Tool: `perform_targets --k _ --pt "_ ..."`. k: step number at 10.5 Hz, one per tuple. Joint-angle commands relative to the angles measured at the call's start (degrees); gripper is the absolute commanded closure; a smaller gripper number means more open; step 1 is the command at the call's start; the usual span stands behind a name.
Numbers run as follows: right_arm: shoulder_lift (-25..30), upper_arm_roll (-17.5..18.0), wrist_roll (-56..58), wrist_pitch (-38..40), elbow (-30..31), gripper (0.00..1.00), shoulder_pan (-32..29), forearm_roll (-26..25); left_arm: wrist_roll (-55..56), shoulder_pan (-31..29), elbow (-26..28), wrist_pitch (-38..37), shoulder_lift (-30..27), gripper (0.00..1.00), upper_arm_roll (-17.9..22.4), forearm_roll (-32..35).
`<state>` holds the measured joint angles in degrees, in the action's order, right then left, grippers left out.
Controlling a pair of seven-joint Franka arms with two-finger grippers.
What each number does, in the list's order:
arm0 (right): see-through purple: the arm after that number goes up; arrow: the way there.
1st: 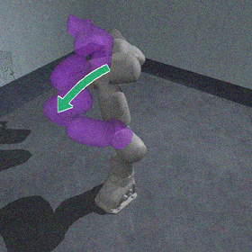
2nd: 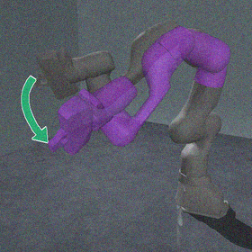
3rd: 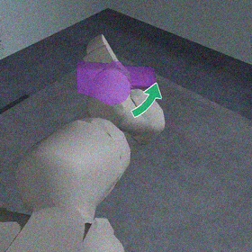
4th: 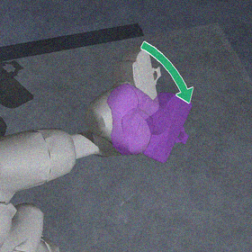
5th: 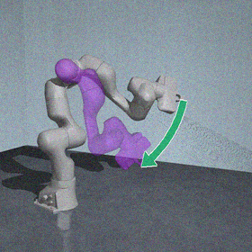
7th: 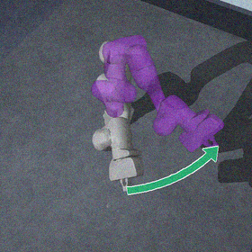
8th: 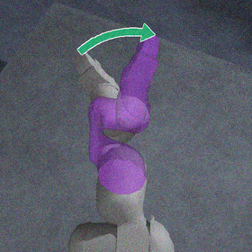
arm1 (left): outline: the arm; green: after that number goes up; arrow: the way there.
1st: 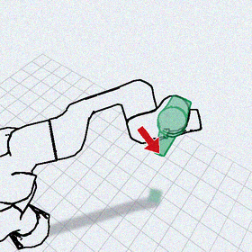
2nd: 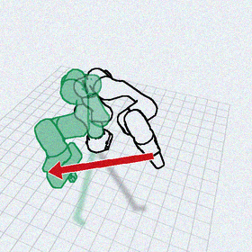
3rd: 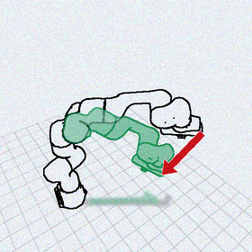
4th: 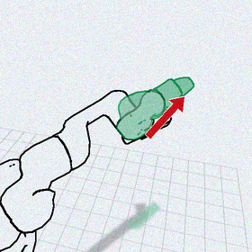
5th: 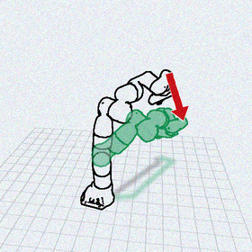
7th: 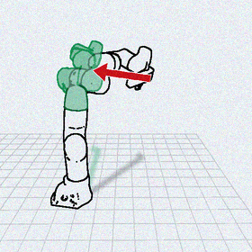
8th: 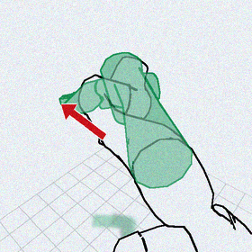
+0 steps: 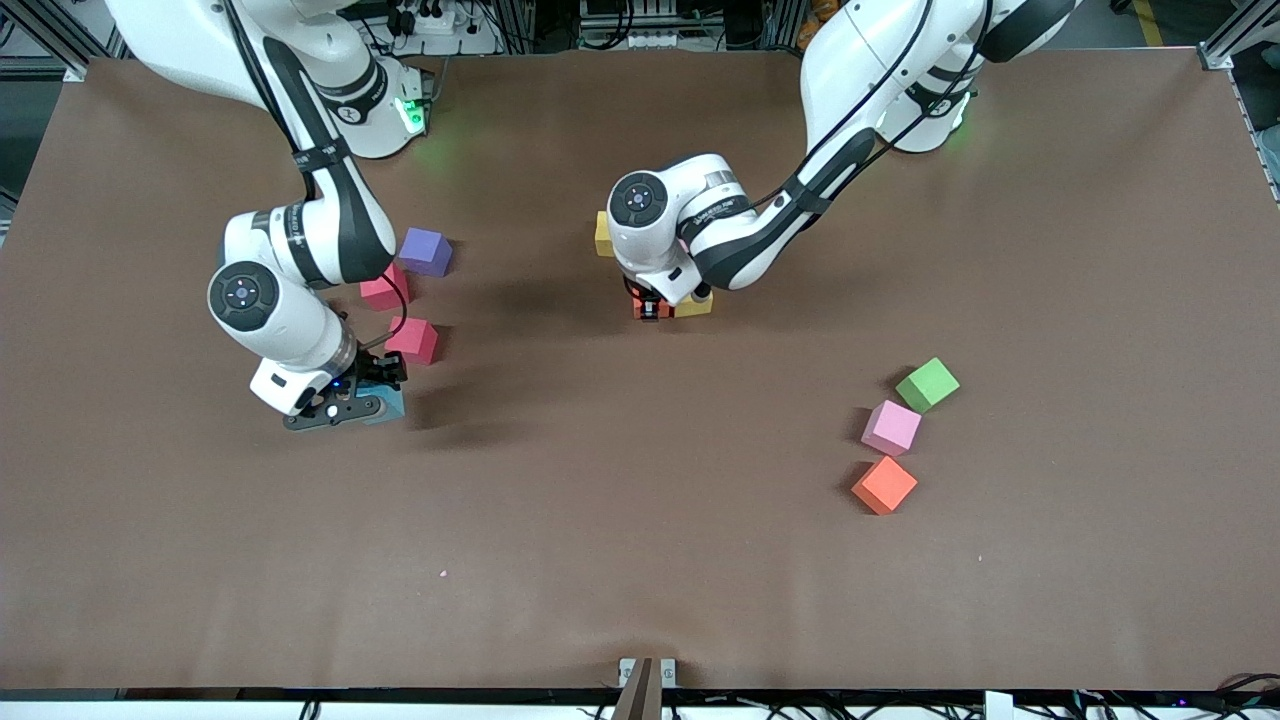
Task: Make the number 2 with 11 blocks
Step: 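Lower the orange cube beside the yellow cube while the right gripper grasps cyan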
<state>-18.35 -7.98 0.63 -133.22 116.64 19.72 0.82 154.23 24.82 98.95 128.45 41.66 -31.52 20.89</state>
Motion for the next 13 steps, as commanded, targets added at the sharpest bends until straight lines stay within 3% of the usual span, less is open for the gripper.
perform_targets --k 1,8,10,13 --pt "1.4 0.0 0.3 0.3 1.0 0.41 0.0 0.2 -0.4 -0.4 0.6 0.7 -0.1 0.38 -0.2 -0.6" --pt "1.3 0.0 0.4 0.5 1.0 0.41 -0.2 0.2 -1.7 -0.5 0.7 0.6 -0.2 0.33 -0.1 -0.7" --pt "1.4 0.0 0.4 0.5 1.0 0.41 -0.2 0.2 -1.7 -0.5 0.7 0.5 -0.2 0.0 -0.2 -0.6" --pt "1.3 0.0 0.7 0.5 1.0 0.41 -0.2 0.2 -1.9 -0.5 0.5 -0.2 -0.9 0.0 -0.3 -0.6"
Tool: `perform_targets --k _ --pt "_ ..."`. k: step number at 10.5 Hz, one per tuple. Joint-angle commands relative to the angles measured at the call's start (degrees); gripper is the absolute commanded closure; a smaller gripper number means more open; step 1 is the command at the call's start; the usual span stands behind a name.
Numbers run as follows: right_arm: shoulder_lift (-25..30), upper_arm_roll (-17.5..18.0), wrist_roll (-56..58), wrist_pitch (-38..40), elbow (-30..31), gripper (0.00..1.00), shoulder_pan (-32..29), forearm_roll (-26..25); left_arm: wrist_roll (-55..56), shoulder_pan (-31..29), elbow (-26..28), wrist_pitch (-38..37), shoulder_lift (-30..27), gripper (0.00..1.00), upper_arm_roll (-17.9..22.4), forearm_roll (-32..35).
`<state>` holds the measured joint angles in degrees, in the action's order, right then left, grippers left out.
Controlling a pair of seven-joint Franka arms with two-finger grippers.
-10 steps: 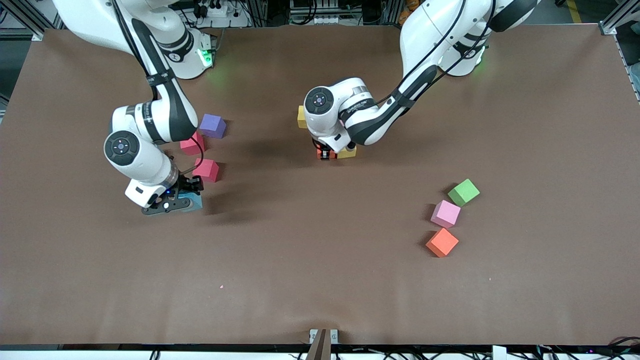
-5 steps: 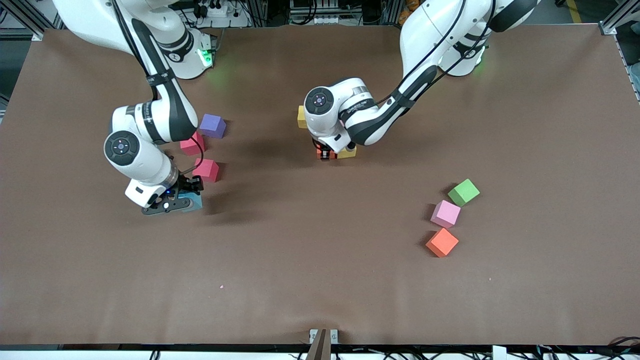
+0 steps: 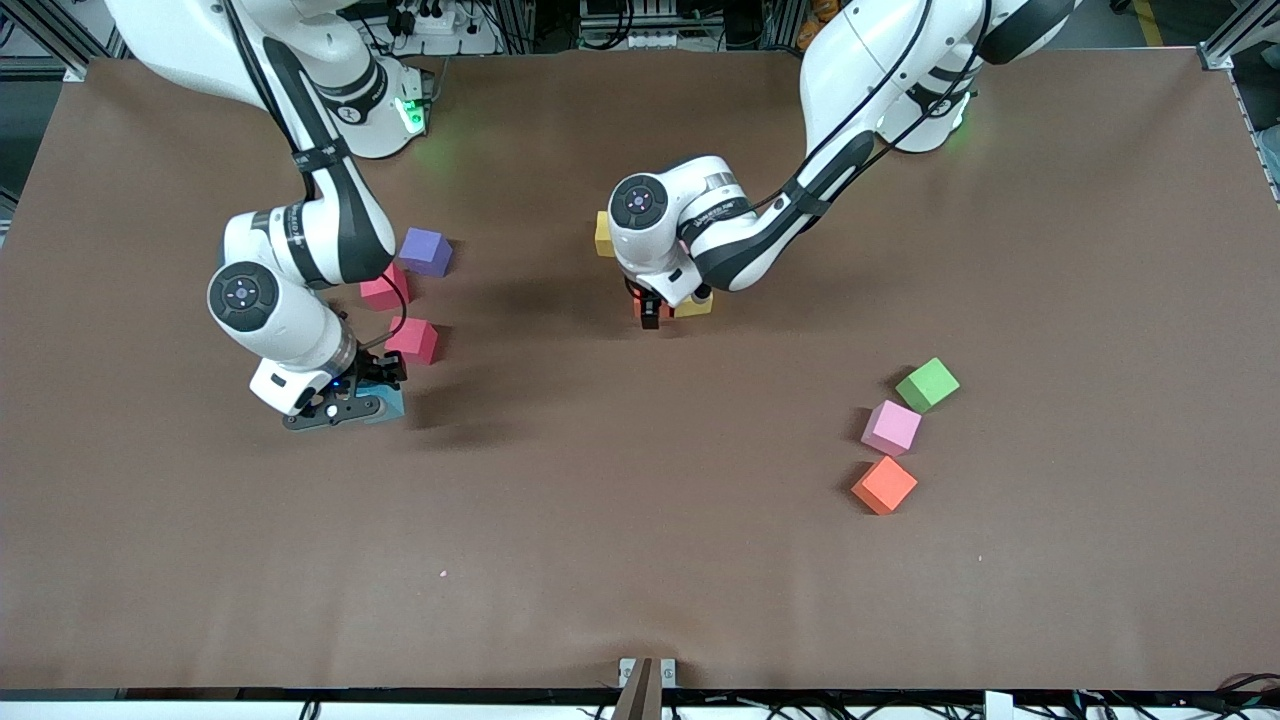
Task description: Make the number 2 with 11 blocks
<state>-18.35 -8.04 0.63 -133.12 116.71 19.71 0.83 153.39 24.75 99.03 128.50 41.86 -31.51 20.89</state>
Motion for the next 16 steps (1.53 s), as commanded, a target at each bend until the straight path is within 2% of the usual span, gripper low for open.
perform_targets --k 1,6,10,13,14,16 --pt "1.3 0.0 0.7 0.5 0.9 0.41 -0.2 0.1 -1.2 -0.4 0.4 -0.7 -1.7 0.0 -0.3 -0.7" --pt "1.5 0.1 0.9 0.7 0.4 0.41 0.2 0.0 -3.9 -1.5 -0.1 -3.9 -5.6 0.0 -1.1 -1.4" --pt "1.3 0.6 2.4 0.5 0.1 0.41 0.9 0.0 -15.6 -7.8 -2.4 -7.5 -7.8 0.0 -2.3 -1.3" --pt "0.6 5.8 2.6 0.0 -1.1 0.41 4.2 -0.9 -34.1 -15.1 -6.6 -10.5 -7.9 0.0 -2.1 -1.2" --pt "0.4 5.8 2.7 -0.6 -1.1 0.41 8.1 -2.9 -39.8 -17.7 -7.4 -10.6 -7.9 0.0 -2.1 -1.2" --pt "-1.2 5.9 2.4 -4.0 -1.7 0.41 15.9 -12.4 -51.0 -22.7 -8.1 -10.6 -7.4 0.0 -2.0 -1.0"
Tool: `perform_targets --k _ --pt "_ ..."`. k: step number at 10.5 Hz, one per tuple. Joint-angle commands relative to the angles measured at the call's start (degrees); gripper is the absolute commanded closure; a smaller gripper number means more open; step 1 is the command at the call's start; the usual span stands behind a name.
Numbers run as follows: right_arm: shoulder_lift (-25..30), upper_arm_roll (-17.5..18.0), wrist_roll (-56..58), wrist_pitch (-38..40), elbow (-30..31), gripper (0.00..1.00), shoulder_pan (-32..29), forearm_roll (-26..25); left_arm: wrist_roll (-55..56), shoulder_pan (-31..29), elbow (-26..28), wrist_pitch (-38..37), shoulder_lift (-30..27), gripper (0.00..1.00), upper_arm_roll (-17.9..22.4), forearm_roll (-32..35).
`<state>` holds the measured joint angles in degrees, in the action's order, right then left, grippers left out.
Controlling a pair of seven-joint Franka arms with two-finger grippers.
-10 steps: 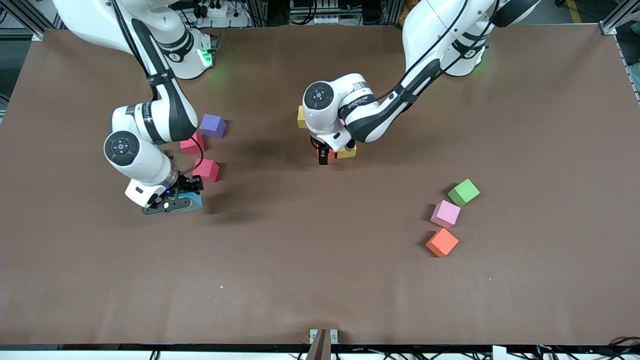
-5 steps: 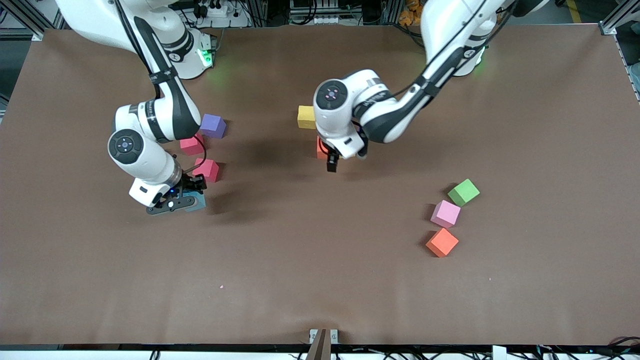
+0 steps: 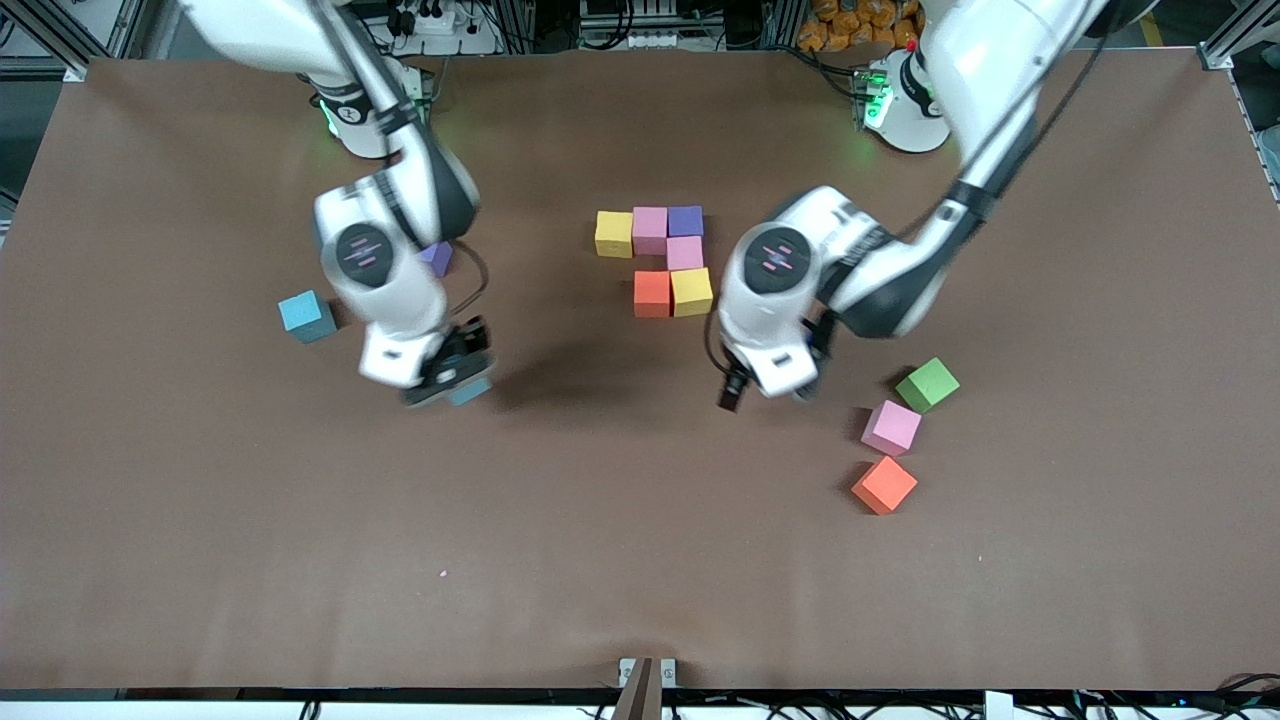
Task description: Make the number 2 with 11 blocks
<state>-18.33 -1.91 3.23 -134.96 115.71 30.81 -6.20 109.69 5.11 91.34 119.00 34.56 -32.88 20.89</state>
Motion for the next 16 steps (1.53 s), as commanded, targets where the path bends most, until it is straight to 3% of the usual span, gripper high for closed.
perform_targets --k 1,3,7,9,12,16 --pt "-2.0 -0.1 -0.1 -4.0 -0.4 0.41 7.6 -7.7 -12.0 -4.5 -1.1 -1.1 0.3 0.0 -0.5 -1.1" --pt "-2.7 3.6 0.4 -4.1 0.5 0.41 8.7 -12.9 -18.7 -4.8 -2.6 -1.1 2.3 0.0 1.7 -0.6" --pt "-7.3 6.5 3.5 -4.6 0.0 0.41 10.4 -17.0 -36.4 -4.3 -5.4 -1.0 5.8 0.0 8.2 -0.9" --pt "-9.4 7.6 3.5 -5.0 -0.8 0.41 10.4 -22.1 -41.5 -4.1 -8.3 -1.0 7.9 0.0 10.6 -1.0" --pt "-13.6 8.2 4.1 -7.0 -3.5 0.41 10.5 -23.0 -44.6 -4.1 -11.6 -1.1 10.2 0.0 11.7 -1.1" --pt "-13.8 12.5 4.1 -6.9 -4.4 0.42 9.2 -22.6 -50.4 -4.0 -14.3 -1.0 12.5 0.0 13.5 -1.1"
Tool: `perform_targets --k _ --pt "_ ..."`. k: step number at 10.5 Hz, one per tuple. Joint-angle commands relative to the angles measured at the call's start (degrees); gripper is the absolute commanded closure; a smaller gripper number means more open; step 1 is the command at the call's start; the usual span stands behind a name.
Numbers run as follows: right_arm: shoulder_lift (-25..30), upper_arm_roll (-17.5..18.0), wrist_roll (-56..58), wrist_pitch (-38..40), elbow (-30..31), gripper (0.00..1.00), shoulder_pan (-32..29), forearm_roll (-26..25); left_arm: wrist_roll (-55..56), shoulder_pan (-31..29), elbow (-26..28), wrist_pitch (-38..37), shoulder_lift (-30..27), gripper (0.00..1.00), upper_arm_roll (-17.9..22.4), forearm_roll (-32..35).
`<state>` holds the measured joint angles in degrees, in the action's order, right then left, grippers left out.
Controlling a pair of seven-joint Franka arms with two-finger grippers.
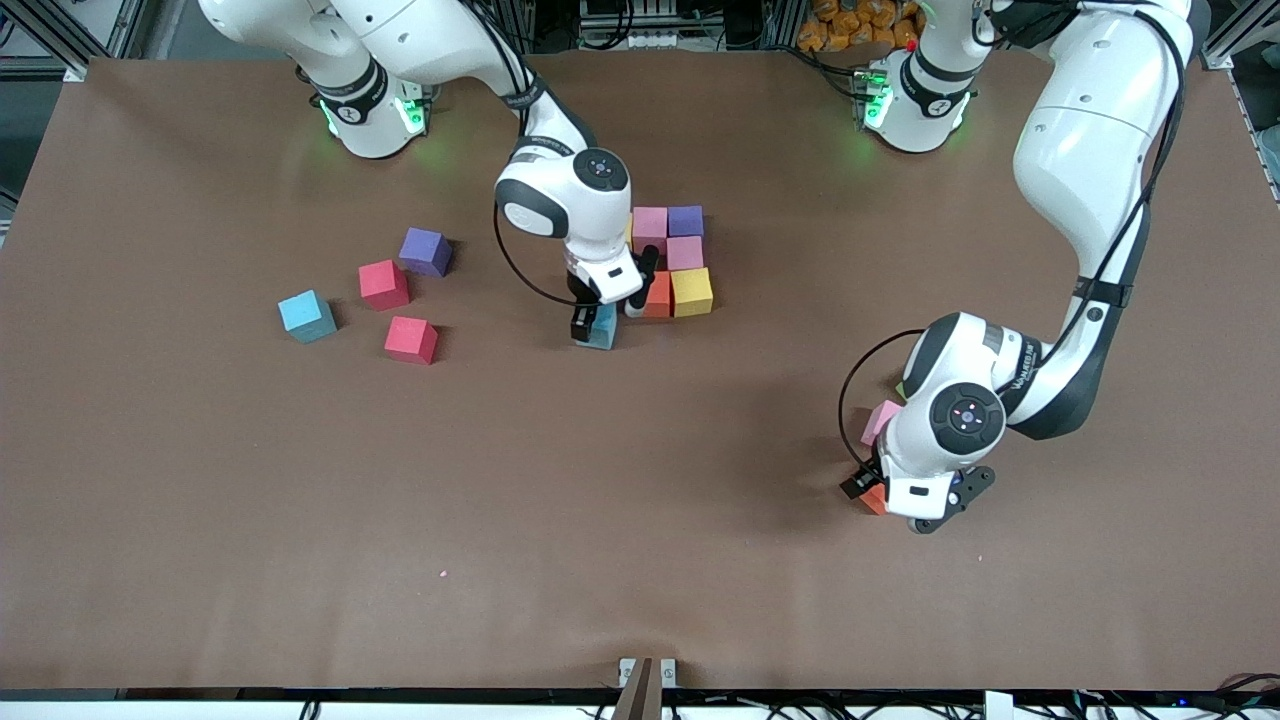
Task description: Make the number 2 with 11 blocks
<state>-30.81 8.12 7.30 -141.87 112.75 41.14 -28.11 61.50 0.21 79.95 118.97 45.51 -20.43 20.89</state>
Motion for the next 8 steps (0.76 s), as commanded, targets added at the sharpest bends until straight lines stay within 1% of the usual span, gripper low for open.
perform_targets --k 1,4,8 --pt "-1.3 2.9 0.0 0.0 -1.4 0.42 -1.2 -0.6 -2.3 0.9 -3.5 -1.0 2.1 0.0 1.1 -1.0" --pt "-0.9 4.8 0.1 0.7 -0.3 0.42 -1.9 -0.5 -2.5 1.0 -4.3 -0.8 3.5 0.0 1.4 -1.0" --pt "-0.2 5.1 0.0 0.7 1.7 0.42 -2.1 -0.5 -2.7 0.6 -4.3 -0.6 3.9 0.0 1.5 -1.0"
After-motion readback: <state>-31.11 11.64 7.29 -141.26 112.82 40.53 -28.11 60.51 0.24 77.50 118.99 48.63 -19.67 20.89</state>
